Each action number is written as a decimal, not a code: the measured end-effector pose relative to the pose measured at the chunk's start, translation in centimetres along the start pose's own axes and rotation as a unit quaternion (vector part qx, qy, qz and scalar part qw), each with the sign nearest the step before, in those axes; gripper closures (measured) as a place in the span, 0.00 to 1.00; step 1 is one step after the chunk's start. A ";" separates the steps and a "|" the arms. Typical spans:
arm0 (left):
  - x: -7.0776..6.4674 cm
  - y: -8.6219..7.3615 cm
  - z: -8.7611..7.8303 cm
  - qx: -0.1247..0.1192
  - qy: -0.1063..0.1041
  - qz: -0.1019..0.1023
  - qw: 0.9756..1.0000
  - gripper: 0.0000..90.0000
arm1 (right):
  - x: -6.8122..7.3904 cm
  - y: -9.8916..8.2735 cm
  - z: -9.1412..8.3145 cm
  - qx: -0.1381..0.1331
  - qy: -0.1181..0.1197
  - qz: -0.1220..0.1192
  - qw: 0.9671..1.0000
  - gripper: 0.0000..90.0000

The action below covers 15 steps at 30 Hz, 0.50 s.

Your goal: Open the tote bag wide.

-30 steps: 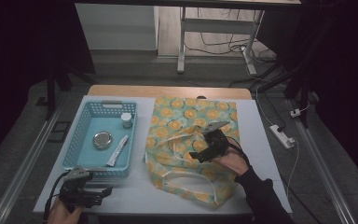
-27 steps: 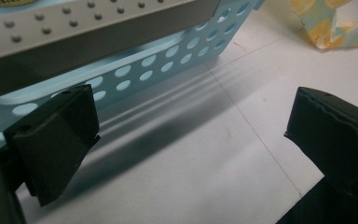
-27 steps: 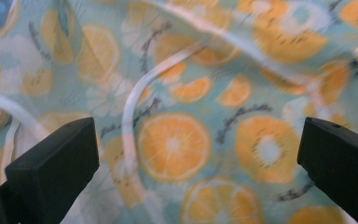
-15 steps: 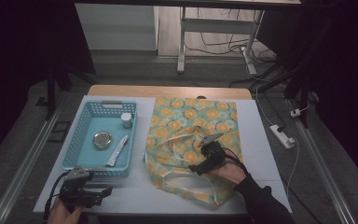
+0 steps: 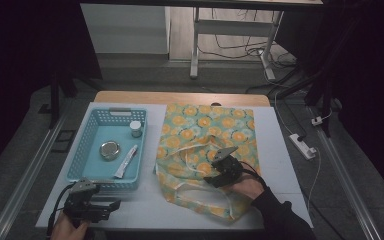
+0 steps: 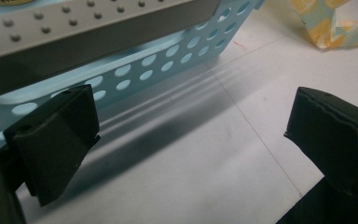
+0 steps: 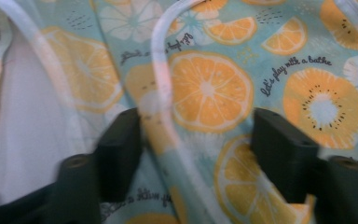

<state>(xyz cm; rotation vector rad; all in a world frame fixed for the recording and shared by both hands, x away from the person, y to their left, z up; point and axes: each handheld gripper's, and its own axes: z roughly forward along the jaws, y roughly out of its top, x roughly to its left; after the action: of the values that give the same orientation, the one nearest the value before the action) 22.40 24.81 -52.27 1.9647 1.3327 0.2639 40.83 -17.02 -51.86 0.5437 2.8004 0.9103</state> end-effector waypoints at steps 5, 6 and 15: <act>0.0 0.0 0.0 0.000 0.000 0.000 1.000 0.03 | 0.0 0.2 -0.3 0.006 0.003 -0.007 1.000 0.75; 0.0 0.0 0.0 0.000 0.000 0.000 1.000 0.03 | 0.0 0.2 -0.4 0.008 0.005 -0.007 1.000 0.80; 0.0 0.0 0.0 0.001 0.000 -0.001 1.000 0.03 | -0.5 0.4 -1.0 -0.005 0.028 0.009 1.000 1.00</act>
<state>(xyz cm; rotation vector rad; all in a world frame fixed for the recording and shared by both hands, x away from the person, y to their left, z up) 22.45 24.82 -52.29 1.9649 1.3347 0.2609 41.18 -17.44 -50.81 0.5502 2.8430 0.9558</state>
